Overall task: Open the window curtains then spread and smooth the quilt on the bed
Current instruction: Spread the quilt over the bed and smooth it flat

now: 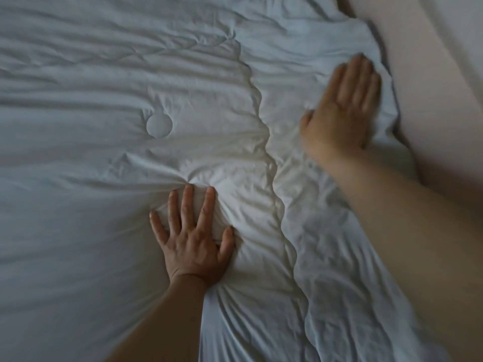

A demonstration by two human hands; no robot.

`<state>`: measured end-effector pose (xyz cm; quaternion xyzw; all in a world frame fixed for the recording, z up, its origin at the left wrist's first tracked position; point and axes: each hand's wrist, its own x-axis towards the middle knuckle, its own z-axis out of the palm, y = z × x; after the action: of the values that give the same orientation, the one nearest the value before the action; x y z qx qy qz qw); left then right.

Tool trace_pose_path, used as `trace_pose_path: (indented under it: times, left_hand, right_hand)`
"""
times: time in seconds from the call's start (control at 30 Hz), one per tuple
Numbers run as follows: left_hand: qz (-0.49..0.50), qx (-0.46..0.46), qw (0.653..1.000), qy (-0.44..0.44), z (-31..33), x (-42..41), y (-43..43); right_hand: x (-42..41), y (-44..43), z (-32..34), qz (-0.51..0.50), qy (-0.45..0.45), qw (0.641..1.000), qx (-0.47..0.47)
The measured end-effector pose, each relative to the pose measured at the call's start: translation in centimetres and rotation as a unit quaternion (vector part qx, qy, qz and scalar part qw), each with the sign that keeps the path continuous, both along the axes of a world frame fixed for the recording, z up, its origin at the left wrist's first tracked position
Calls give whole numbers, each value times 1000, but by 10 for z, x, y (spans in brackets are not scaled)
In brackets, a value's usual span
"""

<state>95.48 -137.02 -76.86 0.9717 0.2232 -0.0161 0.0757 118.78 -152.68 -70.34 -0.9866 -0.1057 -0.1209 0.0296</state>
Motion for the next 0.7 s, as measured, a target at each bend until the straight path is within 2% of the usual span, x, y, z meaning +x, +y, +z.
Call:
trace_pose_path:
  times: [0.1, 0.23, 0.5, 0.6, 0.7]
  left_hand:
    - [0, 2, 1000, -3, 0, 0, 0]
    - [1, 2, 1000, 0, 1, 1, 0]
    - [-7, 8, 1000, 5, 2, -1, 0]
    - [-52, 3, 998, -44, 9, 14, 13]
    - [-24, 19, 995, -97, 25, 82, 52]
  right_hand:
    - [-37, 31, -15, 141, 15, 990, -10]
    - [-48, 18, -47, 89, 53, 995, -9]
    - [-44, 20, -62, 98, 48, 994, 24]
    - [-42, 19, -64, 103, 41, 993, 36]
    - [-39, 19, -64, 109, 41, 992, 45]
